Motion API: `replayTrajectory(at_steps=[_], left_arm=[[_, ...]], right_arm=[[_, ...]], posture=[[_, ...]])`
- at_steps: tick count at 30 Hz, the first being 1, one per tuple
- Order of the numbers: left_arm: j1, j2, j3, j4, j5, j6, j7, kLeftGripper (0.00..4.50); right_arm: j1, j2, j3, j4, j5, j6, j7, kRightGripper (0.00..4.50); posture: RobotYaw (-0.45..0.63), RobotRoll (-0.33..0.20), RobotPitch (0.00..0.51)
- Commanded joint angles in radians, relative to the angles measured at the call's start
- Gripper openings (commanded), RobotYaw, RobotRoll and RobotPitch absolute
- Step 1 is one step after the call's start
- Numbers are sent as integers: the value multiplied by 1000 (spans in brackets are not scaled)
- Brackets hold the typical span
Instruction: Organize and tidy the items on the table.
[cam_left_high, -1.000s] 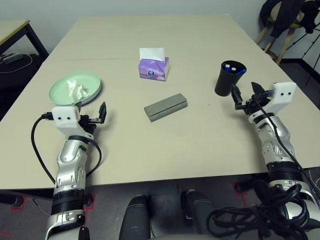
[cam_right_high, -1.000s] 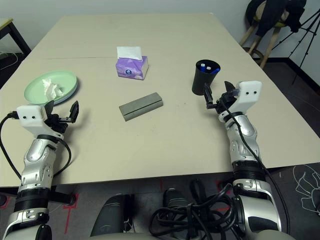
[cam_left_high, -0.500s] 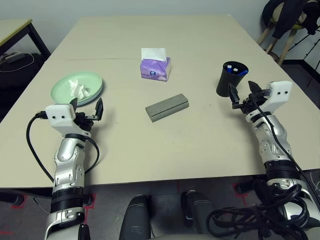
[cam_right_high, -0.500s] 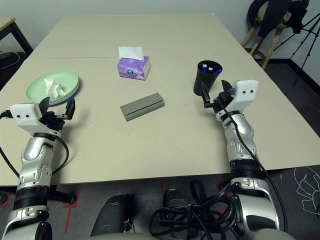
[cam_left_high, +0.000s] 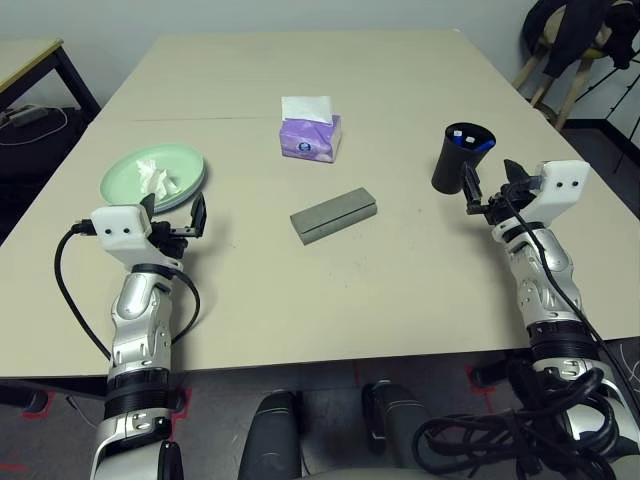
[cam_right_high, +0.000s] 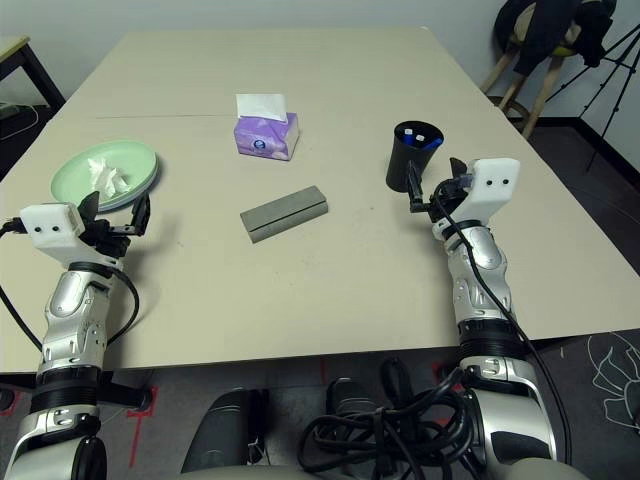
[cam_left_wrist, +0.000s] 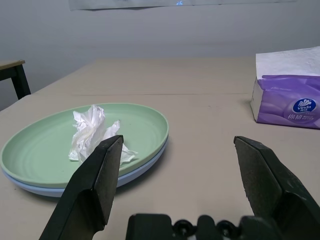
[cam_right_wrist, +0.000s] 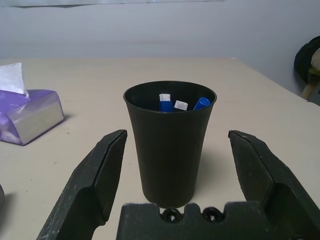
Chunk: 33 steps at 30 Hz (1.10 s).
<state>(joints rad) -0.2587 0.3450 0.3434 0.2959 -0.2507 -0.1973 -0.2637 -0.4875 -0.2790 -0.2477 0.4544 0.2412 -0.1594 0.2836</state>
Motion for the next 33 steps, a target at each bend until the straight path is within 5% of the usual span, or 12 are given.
replayTrajectory(at_steps=[1,33], left_arm=[[-4,-6,-1,21,4,-11,8,4500],[17,-10,-9,-54,5,19,25,4500]], right_arm=[[-7,-4,-6,23,-4,-18,-3,4472],[-5,-25,-4,51,-2,-46,30,4472]], posture=[[-2,0,85],[-20,0,112]])
